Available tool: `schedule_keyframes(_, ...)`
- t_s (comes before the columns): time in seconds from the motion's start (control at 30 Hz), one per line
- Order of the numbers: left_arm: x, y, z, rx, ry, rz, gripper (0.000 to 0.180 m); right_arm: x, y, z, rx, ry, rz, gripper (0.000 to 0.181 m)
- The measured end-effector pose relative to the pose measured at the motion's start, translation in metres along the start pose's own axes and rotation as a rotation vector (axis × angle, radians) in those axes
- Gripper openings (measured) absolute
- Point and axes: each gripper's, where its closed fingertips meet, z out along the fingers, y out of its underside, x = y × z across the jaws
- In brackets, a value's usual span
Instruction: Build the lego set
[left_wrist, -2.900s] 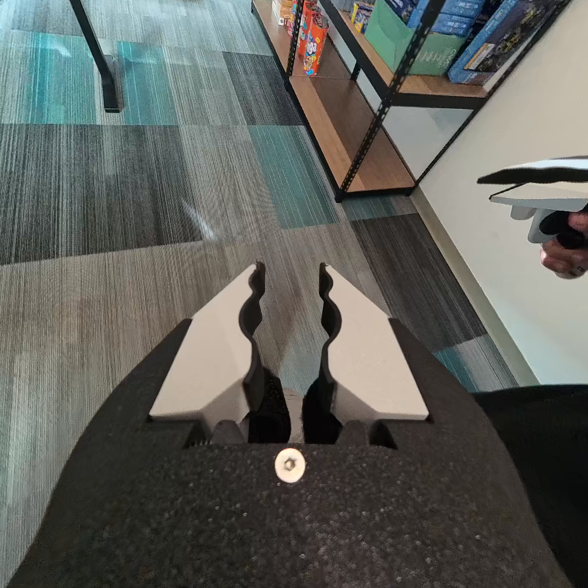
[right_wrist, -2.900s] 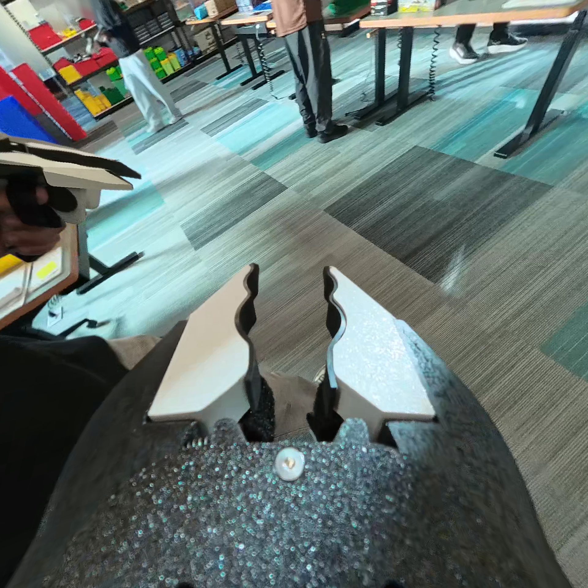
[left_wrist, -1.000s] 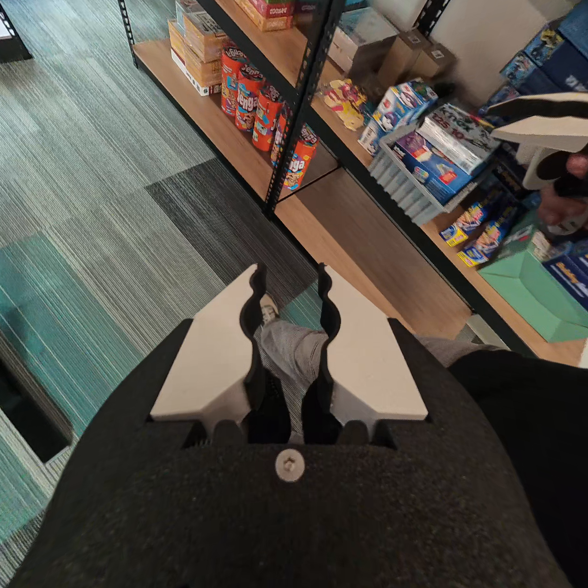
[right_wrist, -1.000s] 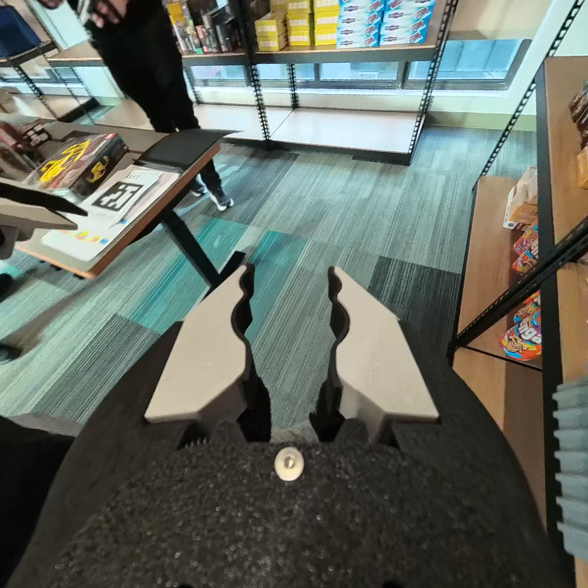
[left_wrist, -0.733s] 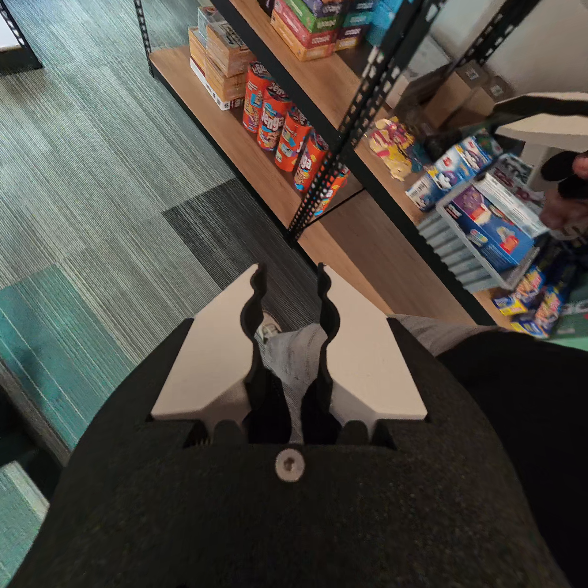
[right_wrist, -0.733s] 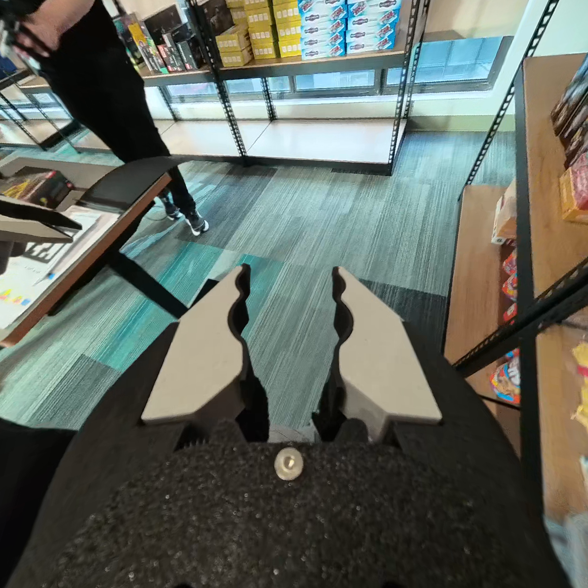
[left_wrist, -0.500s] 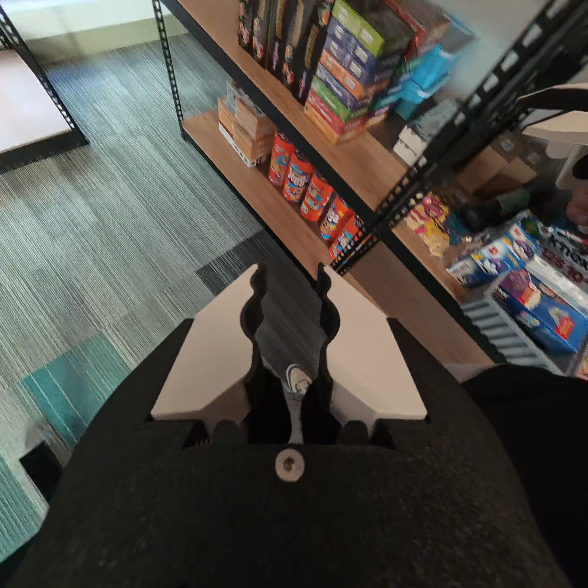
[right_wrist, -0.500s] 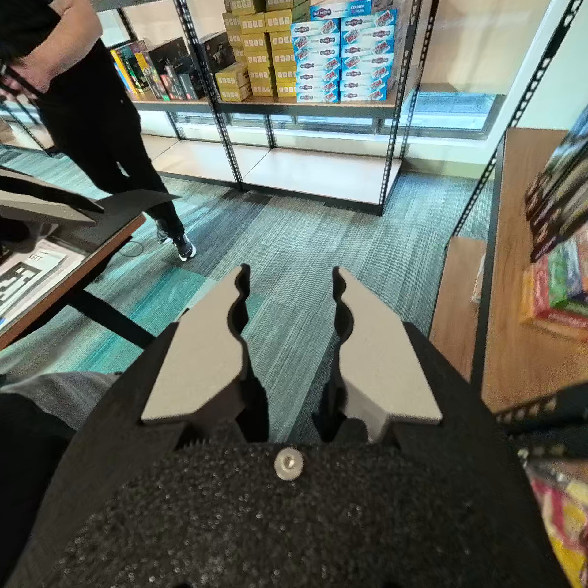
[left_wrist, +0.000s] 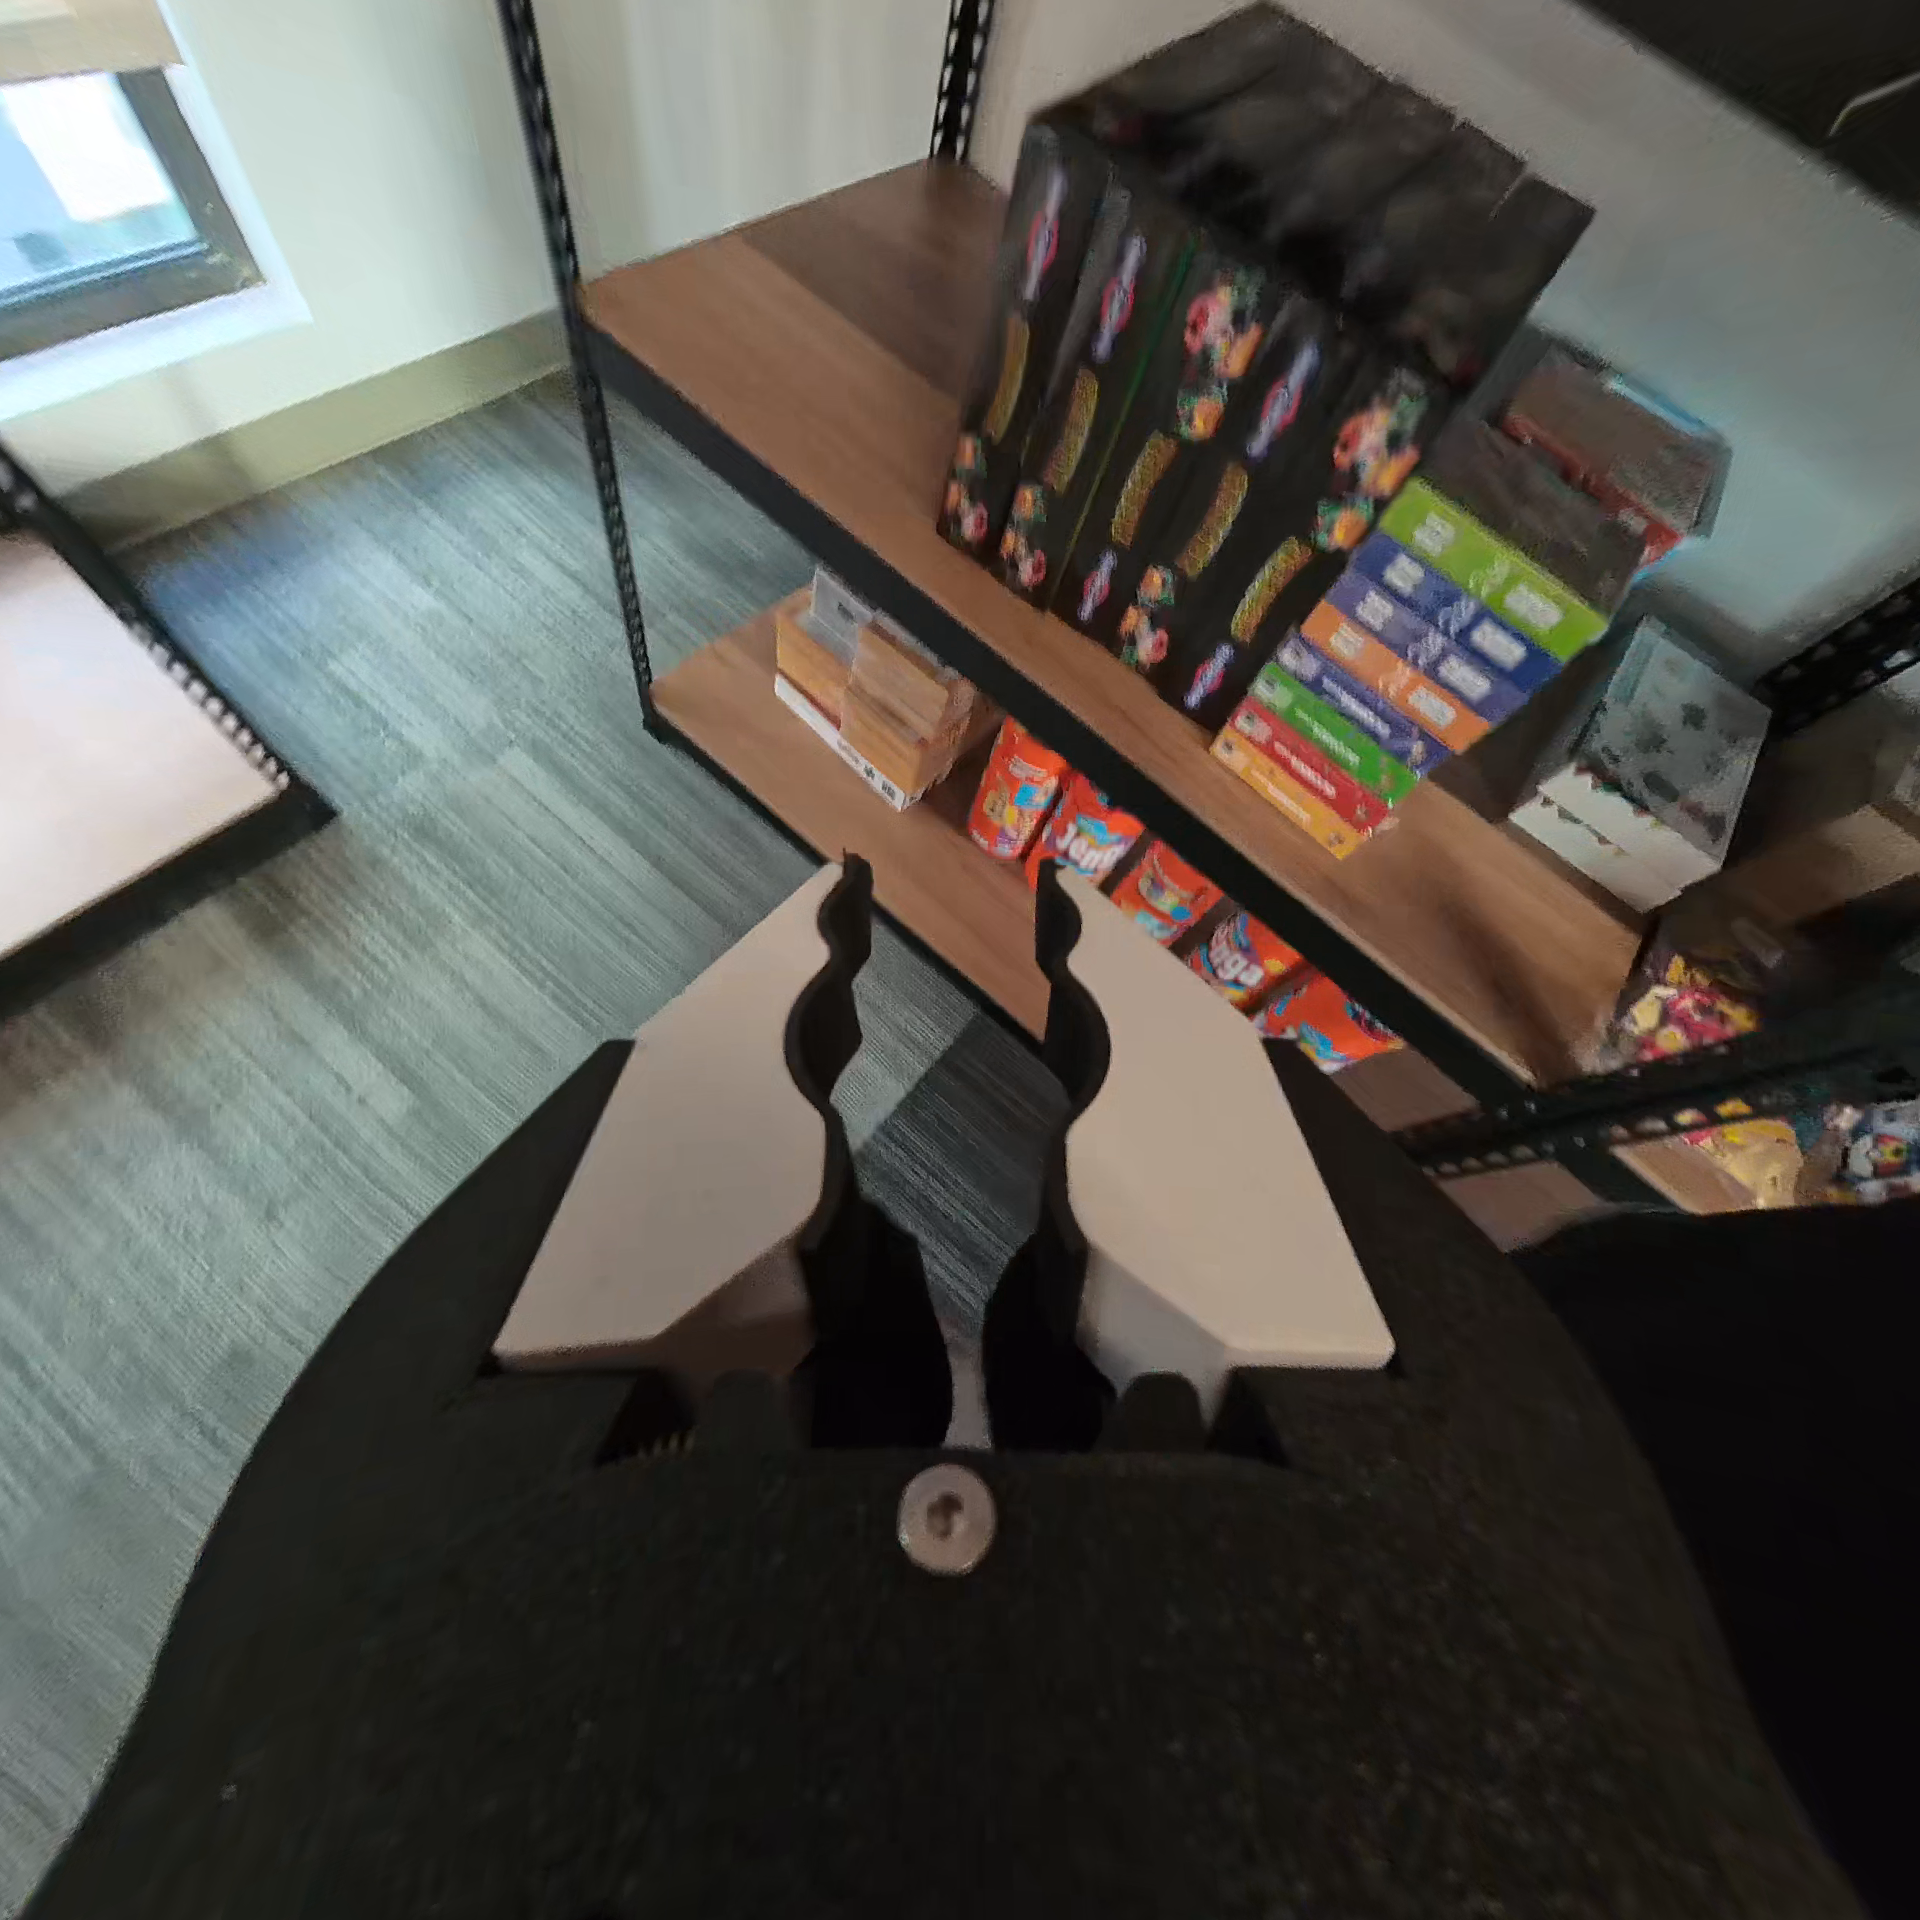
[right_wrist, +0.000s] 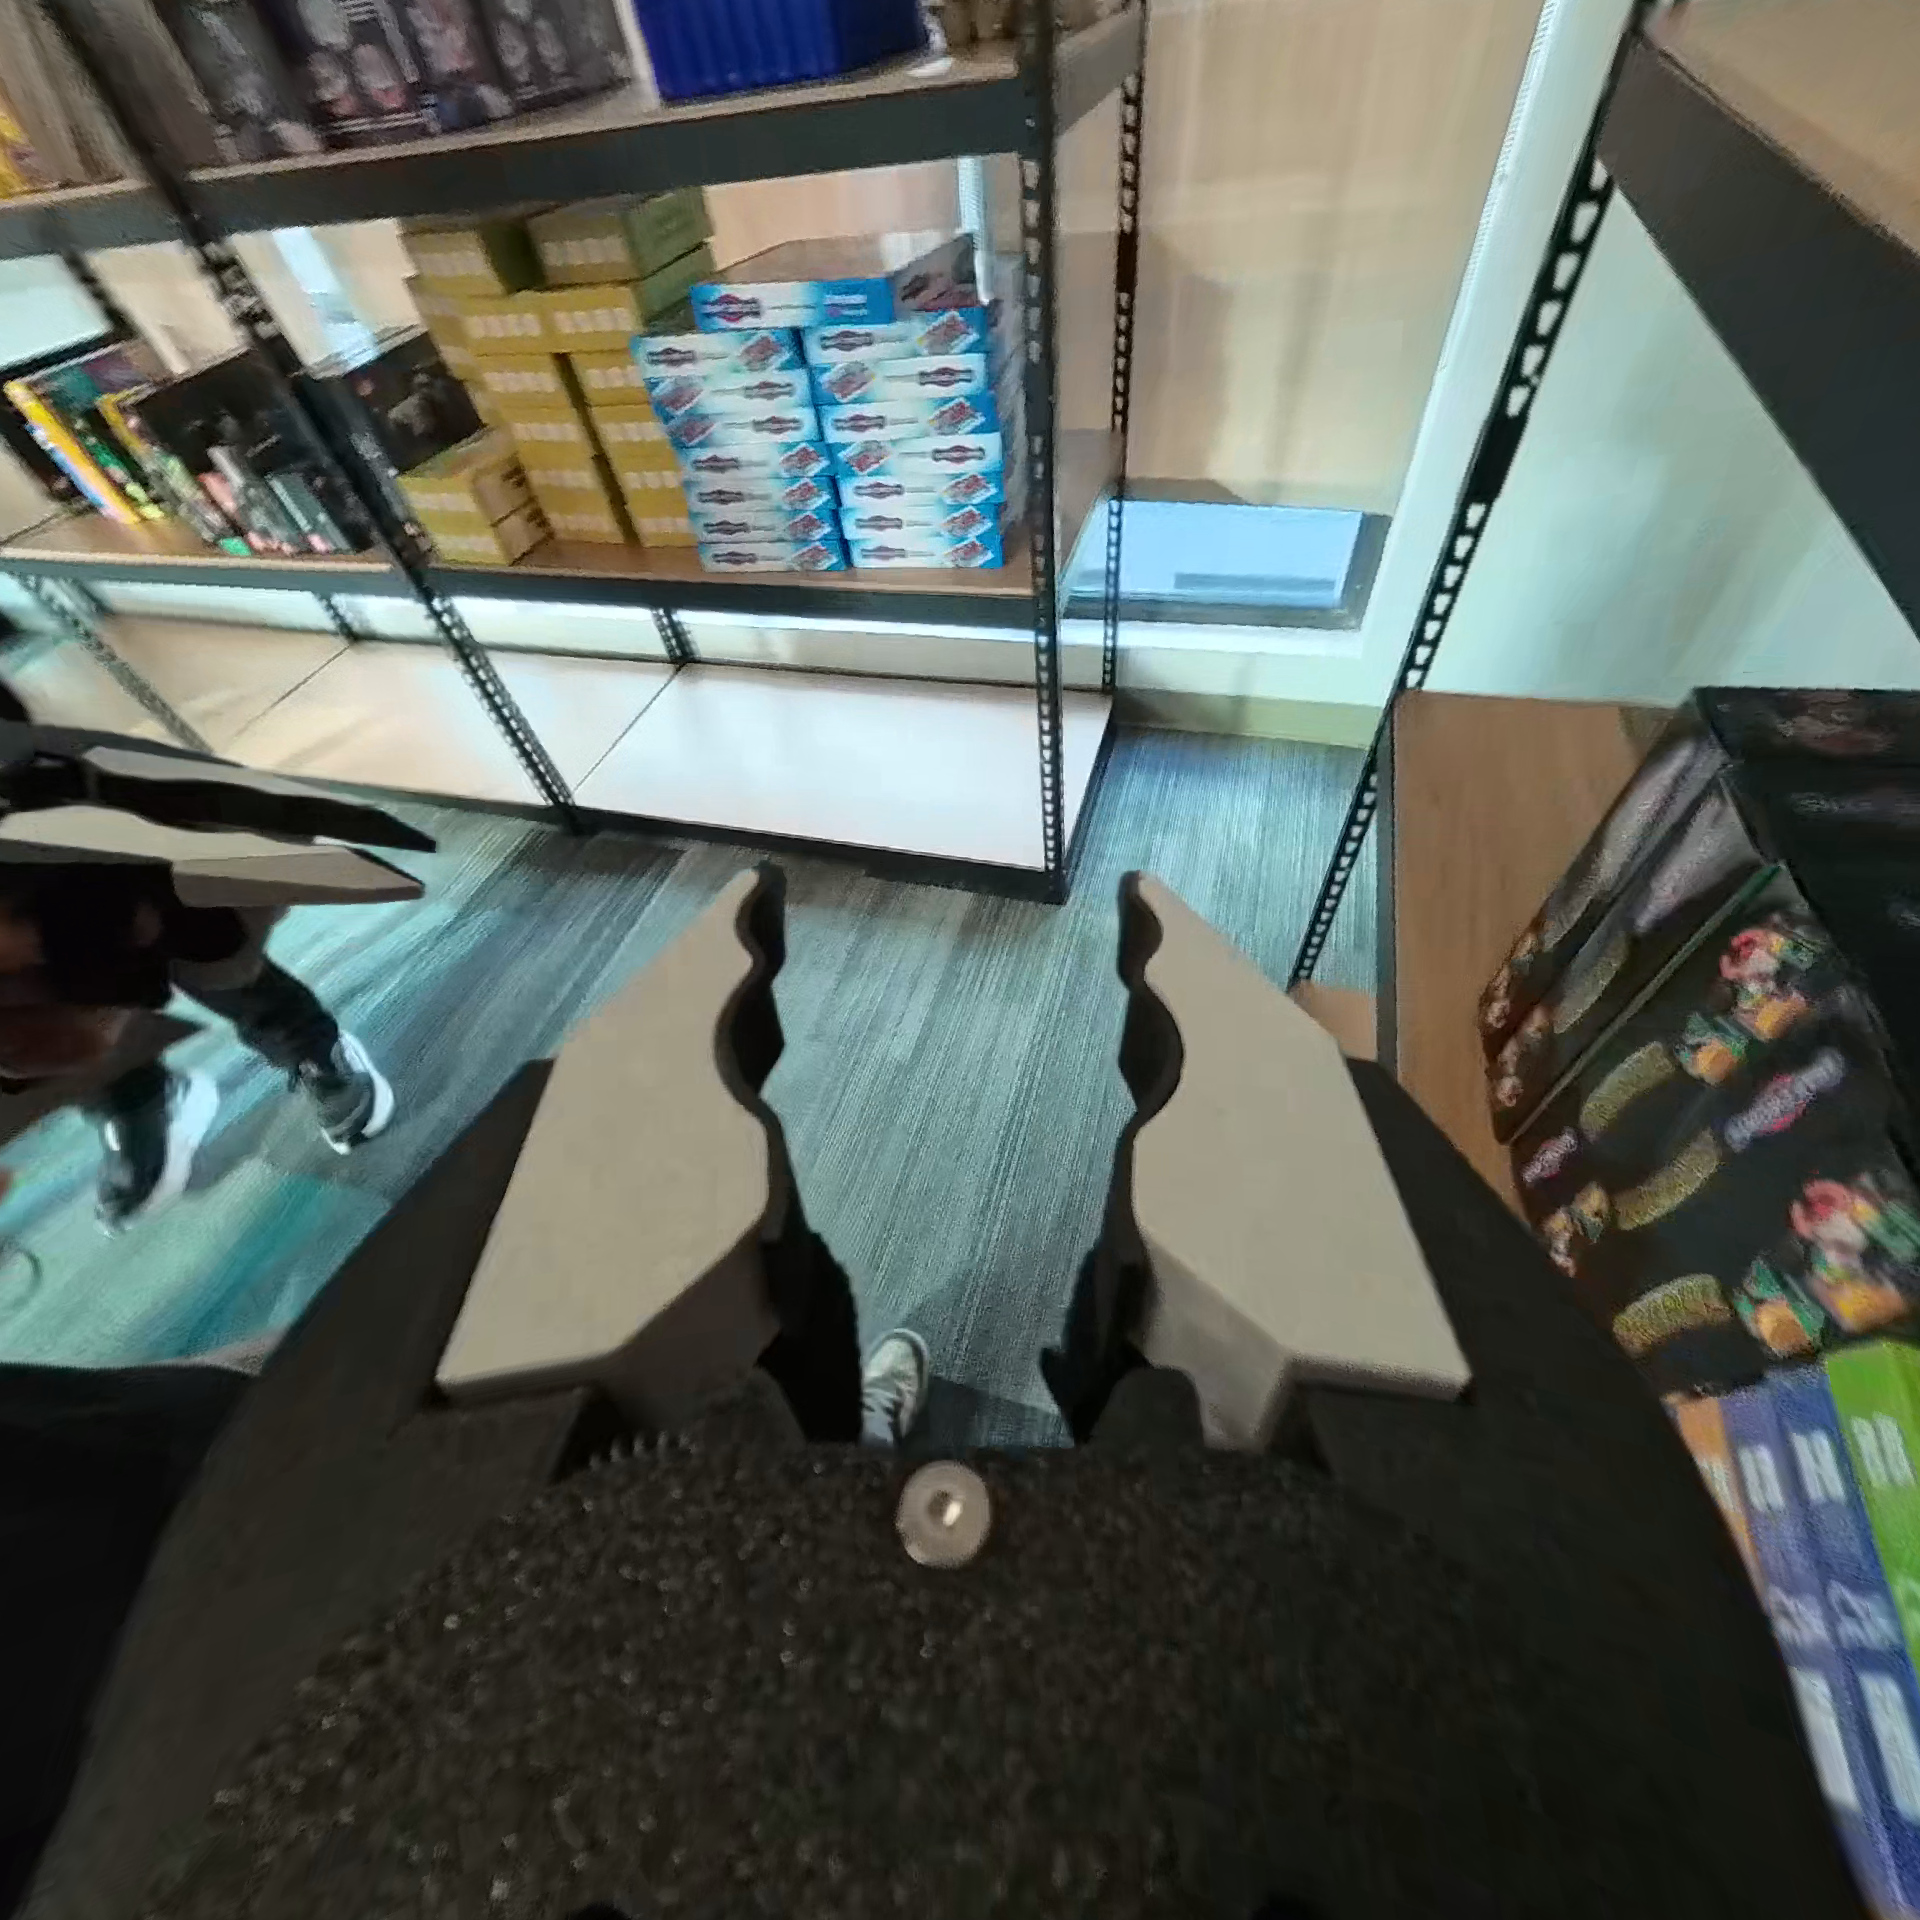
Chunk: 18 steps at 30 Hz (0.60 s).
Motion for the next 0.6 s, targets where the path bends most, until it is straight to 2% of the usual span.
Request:
schedule_keyframes(0.17,-0.083,-0.117,0.085,0.002,0.117,0.084,0.029,0.042,-0.08,0.087,-0.007,0.0,0.056,0.068)
schedule_keyframes(0.27,-0.115,-0.18,0.133,0.028,0.173,0.145,0.029,0.075,-0.123,0.124,0.061,0.041,0.072,0.067)
schedule_keyframes(0.6,-0.149,-0.346,0.319,0.038,0.401,0.266,0.029,0.209,-0.228,0.235,0.199,0.259,-0.025,0.06)
